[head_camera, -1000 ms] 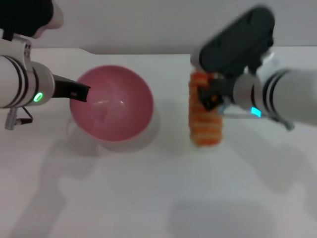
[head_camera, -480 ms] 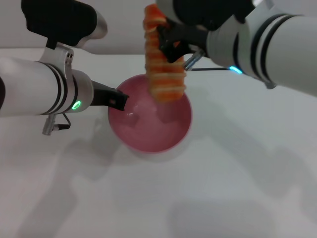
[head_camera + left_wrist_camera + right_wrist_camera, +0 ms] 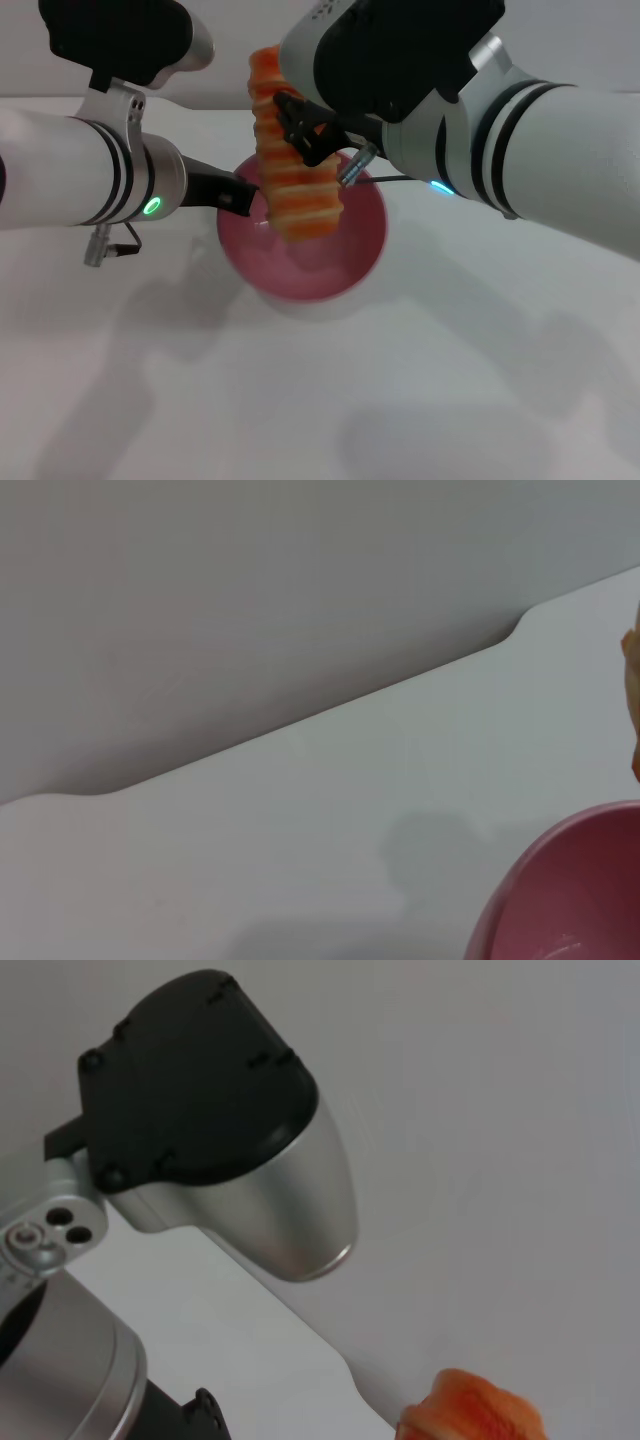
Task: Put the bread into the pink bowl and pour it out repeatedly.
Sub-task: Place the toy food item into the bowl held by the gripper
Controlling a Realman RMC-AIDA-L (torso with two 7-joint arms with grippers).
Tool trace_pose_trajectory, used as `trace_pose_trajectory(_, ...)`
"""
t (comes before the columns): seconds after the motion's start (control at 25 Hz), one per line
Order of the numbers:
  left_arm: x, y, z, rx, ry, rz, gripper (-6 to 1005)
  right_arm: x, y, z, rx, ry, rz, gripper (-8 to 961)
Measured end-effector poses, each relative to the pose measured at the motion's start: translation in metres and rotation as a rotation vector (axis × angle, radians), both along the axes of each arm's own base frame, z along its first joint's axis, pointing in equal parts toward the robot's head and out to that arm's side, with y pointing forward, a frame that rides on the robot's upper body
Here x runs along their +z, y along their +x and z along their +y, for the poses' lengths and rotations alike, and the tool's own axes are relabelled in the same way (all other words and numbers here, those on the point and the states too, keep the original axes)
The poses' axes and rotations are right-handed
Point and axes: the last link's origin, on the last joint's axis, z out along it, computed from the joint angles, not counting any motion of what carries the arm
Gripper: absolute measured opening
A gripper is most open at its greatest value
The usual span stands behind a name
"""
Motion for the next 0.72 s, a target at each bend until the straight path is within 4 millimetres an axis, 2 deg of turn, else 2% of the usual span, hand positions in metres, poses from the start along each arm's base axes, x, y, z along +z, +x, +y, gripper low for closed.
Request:
trace_pose_trajectory(0.12,0.001,-0.001,0.001,0.0,0.004,0.002,45,0.0,0.002,0.001,-0.001,0.003,0.0,118)
trace_pose_trajectory(0.24,0.001,-0.001,0.001,-0.002,0.006,0.005,45,0.0,0.004,0.001,-0.004,0.003,-0.006,309)
trace_pose_trajectory(0.48,0.002,0.001,0.002,-0.016,0.008,0.013,44,0.003,0.007,0.005,-0.033,0.031,0.007,594)
trace_pose_trajectory(0.52,0.003,0.001,0.003,-0.022,0.01,0.021,44,0.01,0.01,0.008,-0.06,0.067,0.027,642)
trace_pose_trajectory(0.56,0.005,-0.001,0.005,-0.038,0.018,0.05,44,0.031,0.021,0.016,-0.14,0.173,0.062,690)
trace_pose_trajectory(0.6,0.005,-0.001,0.005,-0.038,0.018,0.05,44,0.031,0.021,0.016,-0.14,0.173,0.062,738)
trace_pose_trajectory(0.64,0.007,-0.002,0.006,-0.049,0.025,0.075,44,0.044,0.029,0.02,-0.185,0.227,0.067,786)
trace_pose_trajectory(0.72,0.01,-0.005,0.008,-0.074,0.039,0.124,44,0.07,0.05,0.028,-0.286,0.323,0.057,788)
